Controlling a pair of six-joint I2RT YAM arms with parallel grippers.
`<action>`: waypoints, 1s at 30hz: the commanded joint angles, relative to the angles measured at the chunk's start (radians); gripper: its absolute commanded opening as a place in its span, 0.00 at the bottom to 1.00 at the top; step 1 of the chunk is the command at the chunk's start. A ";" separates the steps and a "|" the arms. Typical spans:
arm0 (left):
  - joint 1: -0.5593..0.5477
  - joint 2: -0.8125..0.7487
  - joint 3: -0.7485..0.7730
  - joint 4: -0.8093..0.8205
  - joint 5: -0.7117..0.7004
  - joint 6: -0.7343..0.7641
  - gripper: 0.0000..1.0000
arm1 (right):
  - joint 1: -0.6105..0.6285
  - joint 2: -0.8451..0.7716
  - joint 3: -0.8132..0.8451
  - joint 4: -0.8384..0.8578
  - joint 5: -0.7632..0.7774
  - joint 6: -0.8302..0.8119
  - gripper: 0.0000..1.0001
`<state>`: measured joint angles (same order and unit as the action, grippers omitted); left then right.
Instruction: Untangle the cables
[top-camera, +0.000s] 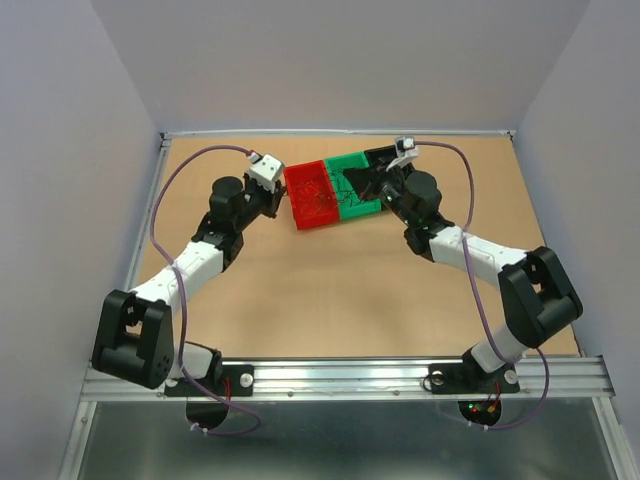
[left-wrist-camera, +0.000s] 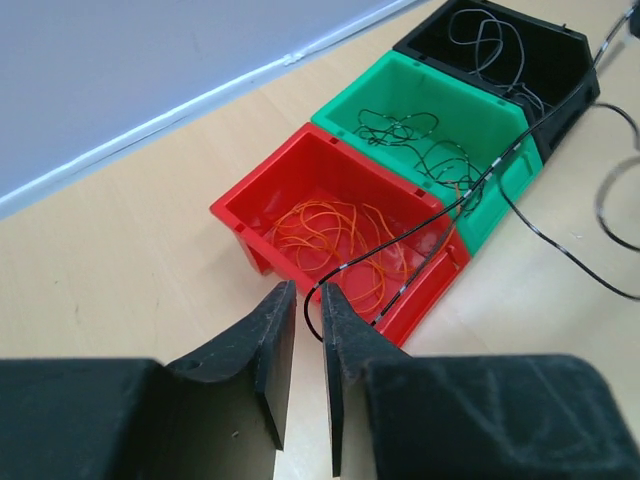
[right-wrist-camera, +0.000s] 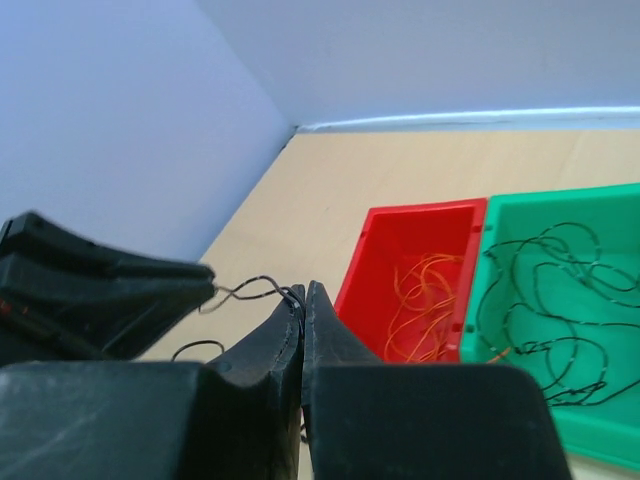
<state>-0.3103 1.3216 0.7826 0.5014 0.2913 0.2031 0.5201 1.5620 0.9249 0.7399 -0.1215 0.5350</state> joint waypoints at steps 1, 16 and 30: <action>-0.056 0.011 0.061 -0.017 -0.032 0.047 0.29 | -0.046 0.003 0.089 -0.020 0.151 -0.017 0.01; -0.227 0.521 0.567 -0.187 -0.014 -0.002 0.29 | -0.264 0.178 0.230 -0.155 0.033 -0.062 0.00; -0.190 0.320 0.432 -0.149 -0.126 -0.022 0.32 | -0.183 0.214 0.376 -0.437 -0.076 -0.355 0.00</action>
<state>-0.5266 1.7779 1.2240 0.3080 0.1814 0.2077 0.2703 1.7775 1.1877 0.4438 -0.1875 0.3214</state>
